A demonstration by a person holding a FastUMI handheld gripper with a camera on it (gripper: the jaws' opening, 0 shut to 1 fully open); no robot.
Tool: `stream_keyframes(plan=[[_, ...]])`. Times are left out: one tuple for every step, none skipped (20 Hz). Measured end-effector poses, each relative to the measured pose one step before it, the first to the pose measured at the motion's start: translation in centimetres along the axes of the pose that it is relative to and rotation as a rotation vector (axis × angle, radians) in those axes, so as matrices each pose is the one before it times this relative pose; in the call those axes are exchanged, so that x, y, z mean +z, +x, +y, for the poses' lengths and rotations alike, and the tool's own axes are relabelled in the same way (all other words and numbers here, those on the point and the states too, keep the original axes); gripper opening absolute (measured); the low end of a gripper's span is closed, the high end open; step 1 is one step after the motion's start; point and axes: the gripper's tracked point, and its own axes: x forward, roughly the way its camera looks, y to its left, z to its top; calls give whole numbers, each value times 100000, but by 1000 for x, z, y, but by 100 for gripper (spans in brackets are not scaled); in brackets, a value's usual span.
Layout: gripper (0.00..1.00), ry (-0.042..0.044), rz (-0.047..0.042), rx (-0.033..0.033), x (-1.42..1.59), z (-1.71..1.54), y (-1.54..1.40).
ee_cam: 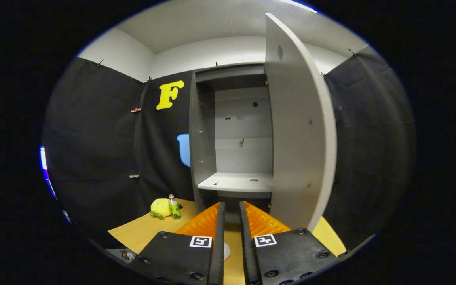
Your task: Open the shoe cabinet door, grab the shoes and put them into the shoe cabinet, then close the shoe cabinet door.
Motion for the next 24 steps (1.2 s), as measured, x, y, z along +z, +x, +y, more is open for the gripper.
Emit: stream_keyframes(plan=[[24,1543,3009,-348,-2387,1069,978],[24,1835,2738,-313,-2246,1047,826],[24,1312,2656,-668,-2485,774,880],[24,891,3247,-982,-2532,600,935],[24,73,4114,-1717,-2680,464,915],[24,209,4947,-1880,-2865,377,1040],[24,308,5199,-1881,-2466,407,912],[24,824,4449,-1774,-2420,360,1127],[24,931,3088,-1158,-1860,505,1031],[24,629,2161,-1775,-1504,273,856],[24,92,2538,-2509,-1519,127,942],[24,177,2708,-1732,-1614,254,858],[24,-265,3021,-2031,-1611,61,791],[24,-20,2489,-1955,-1404,-59,728],[24,529,1467,-1656,-939,130,883],[24,654,1002,-1491,-658,-32,744],[24,136,1100,-1181,-531,80,507],[24,-477,1151,-927,-639,-35,527],[24,-898,1137,-559,-520,79,512],[24,-1002,1406,-387,-428,54,517],[24,-764,929,-210,-280,194,492],[24,-647,351,-465,-19,-58,497],[24,-339,185,-555,-56,-75,571],[24,-85,705,-268,-74,-134,722]])
